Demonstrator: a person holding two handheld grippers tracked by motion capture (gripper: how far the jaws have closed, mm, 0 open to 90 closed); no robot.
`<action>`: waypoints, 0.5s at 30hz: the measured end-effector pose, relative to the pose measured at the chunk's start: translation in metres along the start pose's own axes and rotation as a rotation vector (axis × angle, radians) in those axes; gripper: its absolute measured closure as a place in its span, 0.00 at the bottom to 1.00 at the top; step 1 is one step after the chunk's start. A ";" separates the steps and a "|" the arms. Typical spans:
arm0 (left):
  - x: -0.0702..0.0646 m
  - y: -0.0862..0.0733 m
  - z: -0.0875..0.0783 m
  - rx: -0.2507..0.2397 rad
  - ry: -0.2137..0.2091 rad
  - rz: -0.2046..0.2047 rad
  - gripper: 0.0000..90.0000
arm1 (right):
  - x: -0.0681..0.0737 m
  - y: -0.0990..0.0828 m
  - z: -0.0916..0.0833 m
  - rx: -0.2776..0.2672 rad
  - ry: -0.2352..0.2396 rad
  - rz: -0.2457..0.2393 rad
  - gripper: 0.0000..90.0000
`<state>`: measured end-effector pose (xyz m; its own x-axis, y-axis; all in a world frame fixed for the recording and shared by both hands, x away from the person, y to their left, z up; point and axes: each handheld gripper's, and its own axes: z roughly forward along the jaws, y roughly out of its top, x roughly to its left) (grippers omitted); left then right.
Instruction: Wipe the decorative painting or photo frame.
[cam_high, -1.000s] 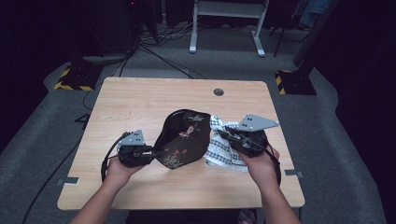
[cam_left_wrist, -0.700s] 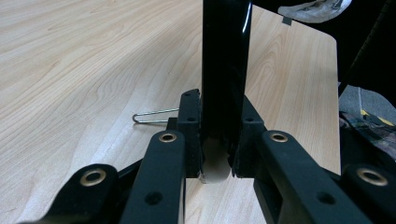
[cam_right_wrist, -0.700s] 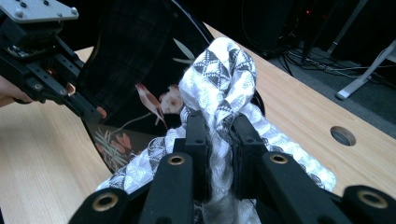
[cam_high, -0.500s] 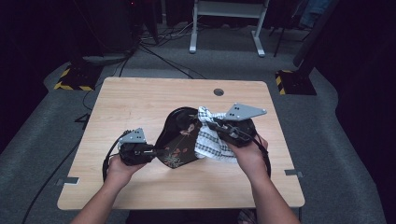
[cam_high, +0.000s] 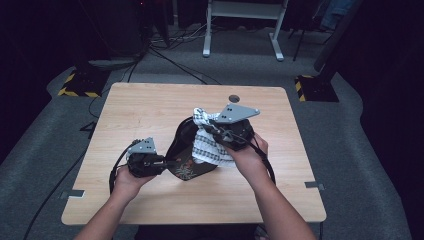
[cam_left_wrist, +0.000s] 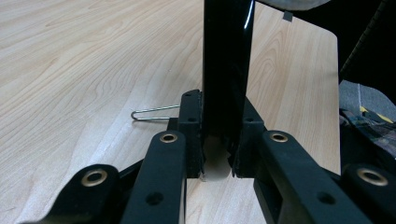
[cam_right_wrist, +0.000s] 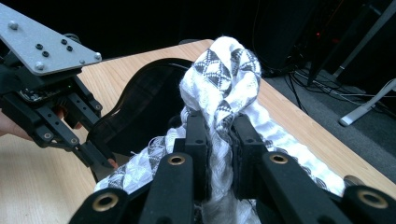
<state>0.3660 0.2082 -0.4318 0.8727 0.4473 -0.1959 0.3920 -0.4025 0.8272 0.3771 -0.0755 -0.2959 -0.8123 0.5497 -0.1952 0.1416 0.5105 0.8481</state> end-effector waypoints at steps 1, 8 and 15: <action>-0.001 0.000 0.000 -0.001 -0.006 0.006 0.87 | 0.001 0.001 0.002 0.006 0.002 -0.002 0.89; -0.003 0.002 0.002 0.022 -0.007 0.026 0.87 | 0.002 0.001 0.012 0.029 0.006 -0.013 0.89; -0.004 0.003 0.002 0.027 -0.001 0.025 0.87 | 0.003 -0.005 0.019 0.071 0.025 -0.018 0.90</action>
<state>0.3647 0.2038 -0.4293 0.8824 0.4363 -0.1760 0.3780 -0.4346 0.8175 0.3846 -0.0638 -0.3100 -0.8288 0.5236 -0.1974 0.1654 0.5663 0.8074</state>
